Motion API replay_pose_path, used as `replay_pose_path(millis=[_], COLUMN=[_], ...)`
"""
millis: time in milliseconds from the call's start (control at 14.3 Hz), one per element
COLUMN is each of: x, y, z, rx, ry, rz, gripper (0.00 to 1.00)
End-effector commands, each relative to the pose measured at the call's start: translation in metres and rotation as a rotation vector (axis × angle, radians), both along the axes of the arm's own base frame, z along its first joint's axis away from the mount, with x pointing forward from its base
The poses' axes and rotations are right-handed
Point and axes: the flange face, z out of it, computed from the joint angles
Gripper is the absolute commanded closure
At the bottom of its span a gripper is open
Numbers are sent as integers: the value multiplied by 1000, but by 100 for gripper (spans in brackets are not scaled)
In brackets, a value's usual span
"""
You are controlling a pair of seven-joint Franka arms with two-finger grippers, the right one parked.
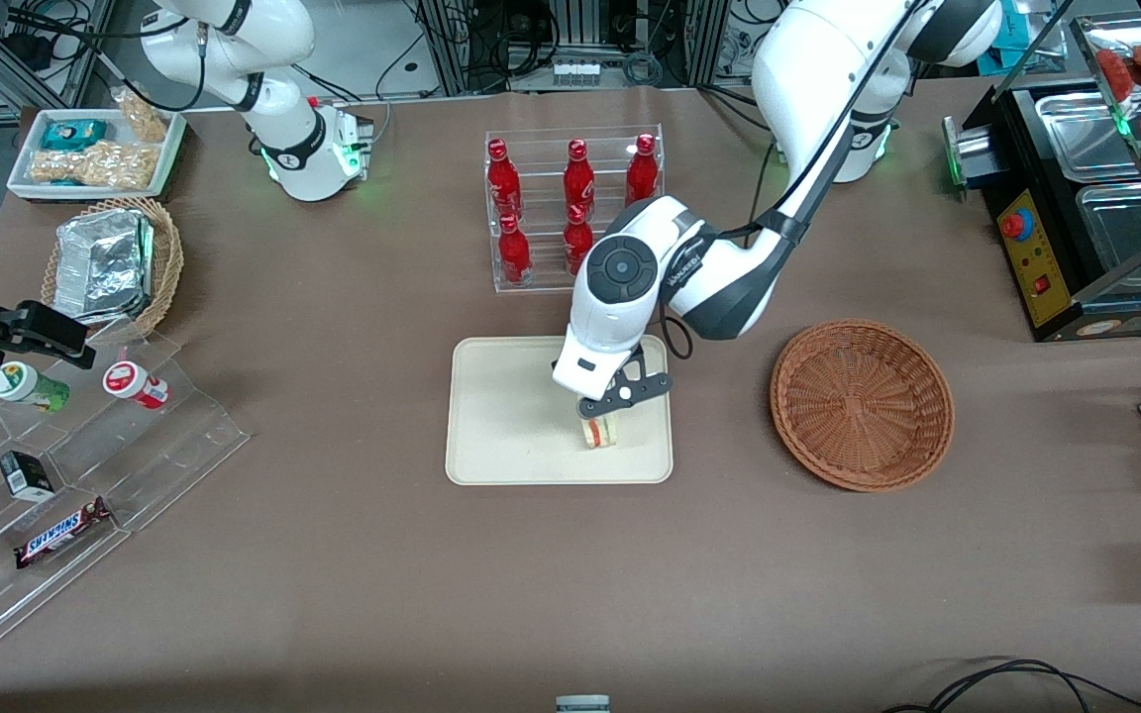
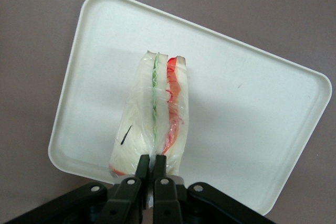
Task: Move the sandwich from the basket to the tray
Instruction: 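Lift the sandwich and carry it over the cream tray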
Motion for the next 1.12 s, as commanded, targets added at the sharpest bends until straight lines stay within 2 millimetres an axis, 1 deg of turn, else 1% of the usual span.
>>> replay_pose_path(millis=[0, 70, 140, 279, 349, 419, 488, 558, 628, 698, 767, 837, 907, 977, 1047], x=[-5, -8, -10, -12, -14, -19, -20, -19, -19, -18, -18, -18, -18, -15, -11], y=[-18, -25, -28, -31, -32, -37, -37, -38, -40, -40, -40, -40, -40, -39, -36], z=[-11, -10, -11, -20, -23, -31, -38, -43, -45, -45, -44, -43, -41, -33, -23], rx=[-34, -68, -86, -82, -81, -75, -71, -80, -84, -84, -86, -86, -89, -91, -95], ry=[-26, -31, -22, -9, -6, 3, 7, 2, -1, -1, 0, -1, -6, -15, -23], rz=[-11, -7, -2, -8, -9, -19, -22, -15, -8, -7, -4, -2, -4, -2, 4], gripper=[93, 93, 93, 91, 89, 87, 83, 73, 67, 64, 55, 35, 3, 0, 0])
